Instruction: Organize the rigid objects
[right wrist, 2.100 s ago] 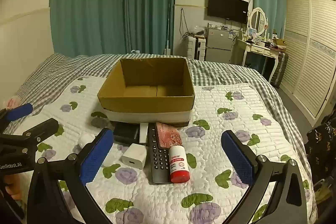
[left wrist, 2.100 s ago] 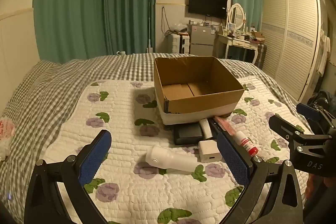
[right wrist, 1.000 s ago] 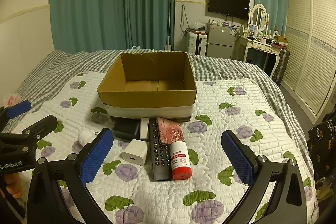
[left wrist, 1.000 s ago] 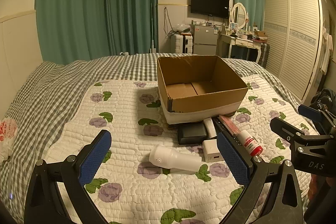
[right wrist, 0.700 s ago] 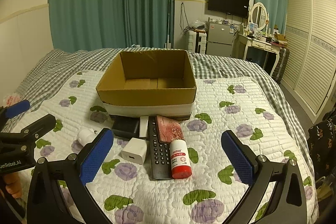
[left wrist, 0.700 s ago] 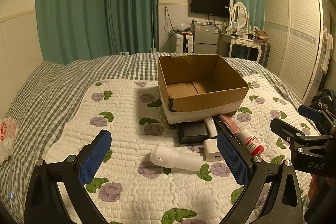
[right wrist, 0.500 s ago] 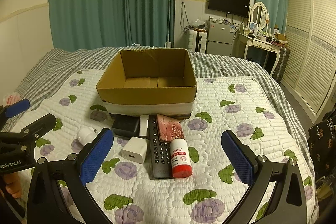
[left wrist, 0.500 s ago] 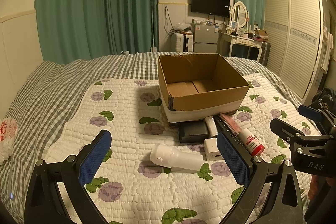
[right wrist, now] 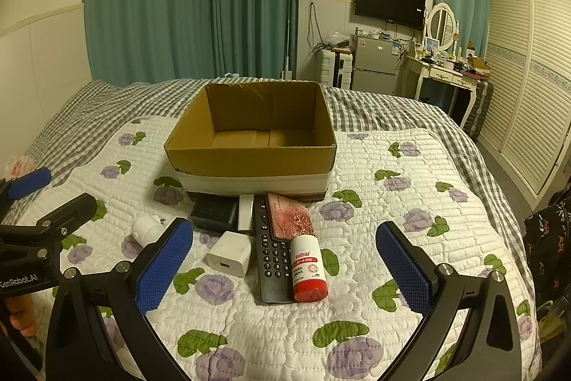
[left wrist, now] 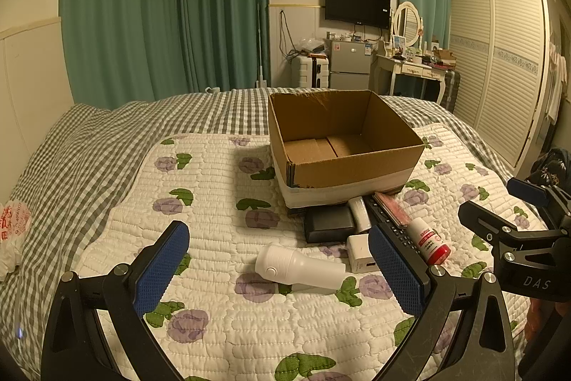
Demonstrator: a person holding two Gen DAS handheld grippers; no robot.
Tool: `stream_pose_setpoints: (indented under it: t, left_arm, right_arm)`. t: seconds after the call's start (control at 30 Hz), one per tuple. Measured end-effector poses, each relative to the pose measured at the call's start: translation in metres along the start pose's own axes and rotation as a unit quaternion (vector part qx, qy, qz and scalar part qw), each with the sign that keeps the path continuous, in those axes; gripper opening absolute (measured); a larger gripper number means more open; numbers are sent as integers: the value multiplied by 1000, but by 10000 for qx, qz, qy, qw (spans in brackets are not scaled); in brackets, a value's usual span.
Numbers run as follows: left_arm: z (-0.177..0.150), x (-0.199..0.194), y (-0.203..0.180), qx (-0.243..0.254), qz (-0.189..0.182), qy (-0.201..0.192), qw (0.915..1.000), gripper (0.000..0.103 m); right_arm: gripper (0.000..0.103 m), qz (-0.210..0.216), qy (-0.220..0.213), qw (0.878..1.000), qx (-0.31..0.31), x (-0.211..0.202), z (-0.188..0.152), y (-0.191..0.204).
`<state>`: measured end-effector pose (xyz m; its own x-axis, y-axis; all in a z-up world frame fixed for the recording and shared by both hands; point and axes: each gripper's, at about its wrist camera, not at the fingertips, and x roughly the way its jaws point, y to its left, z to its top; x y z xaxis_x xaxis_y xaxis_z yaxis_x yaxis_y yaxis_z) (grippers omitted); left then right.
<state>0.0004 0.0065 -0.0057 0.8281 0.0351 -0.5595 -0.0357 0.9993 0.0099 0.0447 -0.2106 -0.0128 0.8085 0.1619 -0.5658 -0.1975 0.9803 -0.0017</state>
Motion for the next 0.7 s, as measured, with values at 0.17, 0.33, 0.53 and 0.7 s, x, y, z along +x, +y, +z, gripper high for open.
stream_pose_setpoints:
  t: [0.17,0.33,0.53,0.7]
  left_arm:
    - [0,0,-1,9,-1,-3,10000,103]
    - [0,0,-1,6,-6,-2,10000,103]
    - [0,0,-1,11,2,-1,10000,103]
    - [0,0,-2,11,3,3,10000,103]
  right_arm:
    - [103,1,9,10000,-8,0,0,1]
    - [103,-15,21,10000,-18,1,-3,1]
    - [103,-11,34,10000,-26,2,-4,1]
    - [103,-10,43,10000,-28,3,-4,1]
